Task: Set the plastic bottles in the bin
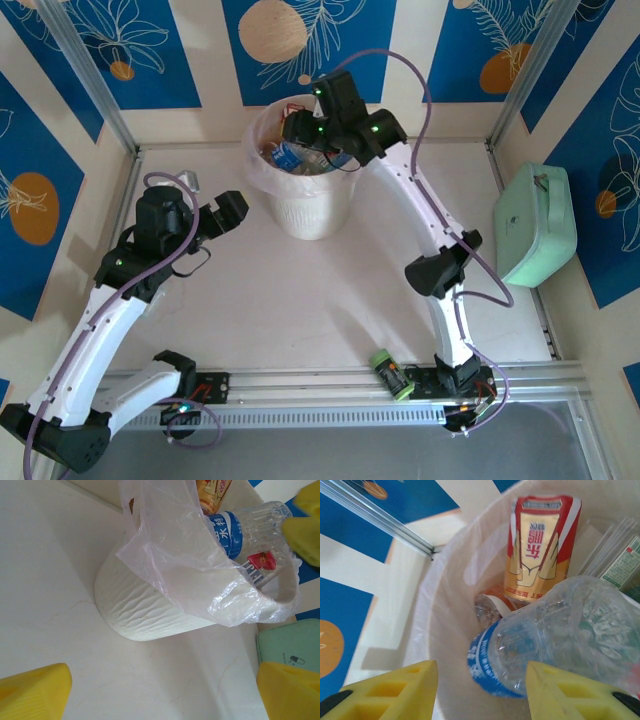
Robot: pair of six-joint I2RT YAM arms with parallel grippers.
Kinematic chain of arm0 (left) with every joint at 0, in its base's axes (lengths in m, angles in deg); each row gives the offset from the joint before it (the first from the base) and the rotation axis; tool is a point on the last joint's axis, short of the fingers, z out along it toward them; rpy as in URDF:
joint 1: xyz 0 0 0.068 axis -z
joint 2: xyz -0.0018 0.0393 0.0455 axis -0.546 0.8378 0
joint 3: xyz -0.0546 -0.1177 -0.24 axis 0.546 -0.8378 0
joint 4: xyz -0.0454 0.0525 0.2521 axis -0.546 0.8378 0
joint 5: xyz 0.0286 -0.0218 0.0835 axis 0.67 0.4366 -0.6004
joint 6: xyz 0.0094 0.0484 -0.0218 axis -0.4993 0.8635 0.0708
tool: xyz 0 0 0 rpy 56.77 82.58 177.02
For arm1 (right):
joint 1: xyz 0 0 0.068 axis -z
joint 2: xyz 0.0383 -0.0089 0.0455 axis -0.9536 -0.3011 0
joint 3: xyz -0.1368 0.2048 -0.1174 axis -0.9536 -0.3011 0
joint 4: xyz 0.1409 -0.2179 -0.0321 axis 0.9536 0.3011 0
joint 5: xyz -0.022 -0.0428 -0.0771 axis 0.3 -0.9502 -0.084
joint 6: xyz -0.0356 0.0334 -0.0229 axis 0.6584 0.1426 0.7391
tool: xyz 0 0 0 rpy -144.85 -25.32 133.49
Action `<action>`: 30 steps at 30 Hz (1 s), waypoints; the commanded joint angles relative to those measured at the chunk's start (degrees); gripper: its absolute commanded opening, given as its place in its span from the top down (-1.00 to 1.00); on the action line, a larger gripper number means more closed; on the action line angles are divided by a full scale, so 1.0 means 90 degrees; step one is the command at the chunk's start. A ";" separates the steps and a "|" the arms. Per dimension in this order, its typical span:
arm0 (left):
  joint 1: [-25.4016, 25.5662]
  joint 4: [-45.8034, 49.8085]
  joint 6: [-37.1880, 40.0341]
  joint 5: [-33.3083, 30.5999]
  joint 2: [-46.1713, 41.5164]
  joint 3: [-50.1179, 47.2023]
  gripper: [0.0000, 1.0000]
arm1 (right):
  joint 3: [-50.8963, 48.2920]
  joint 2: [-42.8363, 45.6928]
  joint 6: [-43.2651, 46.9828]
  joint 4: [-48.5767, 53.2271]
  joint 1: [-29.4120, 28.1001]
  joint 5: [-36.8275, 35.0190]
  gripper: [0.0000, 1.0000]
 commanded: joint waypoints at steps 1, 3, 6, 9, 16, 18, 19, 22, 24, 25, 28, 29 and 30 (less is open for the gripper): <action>-0.0080 0.0150 0.0088 0.0037 -0.0002 0.0149 -0.88 | 0.0105 -0.0208 0.0192 0.0110 0.0068 -0.0158 0.01; -0.0075 0.0160 0.0088 0.0061 0.0005 0.0130 -0.88 | 0.0104 -0.0272 0.0221 0.0174 0.0118 -0.0331 0.01; -0.0079 0.0169 0.0079 0.0104 0.0031 0.0110 -0.87 | 0.0184 -0.0310 0.0217 0.0369 0.0223 -0.0644 0.02; -0.0081 0.0147 0.0059 0.0133 0.0054 0.0116 -0.87 | 0.0184 -0.0242 0.0227 0.0398 0.0331 -0.0684 0.02; -0.0080 0.0116 0.0022 0.0193 0.0107 0.0148 -0.86 | 0.0257 -0.0006 0.0364 0.0420 0.0327 -0.0769 0.00; -0.0075 0.0111 0.0020 0.0193 0.0098 0.0147 -0.86 | 0.0255 0.0081 0.0457 0.0391 0.0253 -0.0777 -0.01; -0.0074 0.0120 0.0020 0.0183 0.0097 0.0149 -0.86 | 0.0257 0.0137 0.0521 0.0379 0.0195 -0.0822 -0.01; -0.0078 0.0176 0.0063 0.0113 0.0063 0.0202 -0.86 | 0.0267 0.0286 0.0702 0.0360 0.0006 -0.1045 -0.03; -0.0076 0.0249 0.0131 0.0036 0.0060 0.0285 -0.86 | 0.0267 0.0393 0.0795 0.0369 -0.0097 -0.1192 -0.04; -0.0072 0.0281 0.0168 0.0001 0.0068 0.0331 -0.86 | 0.0267 0.0453 0.0825 0.0383 -0.0138 -0.1273 -0.03; -0.0079 0.0370 0.0316 -0.0130 0.0071 0.0482 -0.87 | 0.0233 0.0671 0.0857 0.0506 -0.0189 -0.1397 -0.03; -0.0078 0.0415 0.0400 -0.0220 0.0084 0.0557 -0.89 | 0.0149 0.0798 0.0872 0.0539 -0.0210 -0.1443 -0.03; -0.0075 0.0446 0.0489 -0.0302 0.0080 0.0612 -0.93 | -0.0028 0.0959 0.0908 0.0530 -0.0227 -0.1496 -0.03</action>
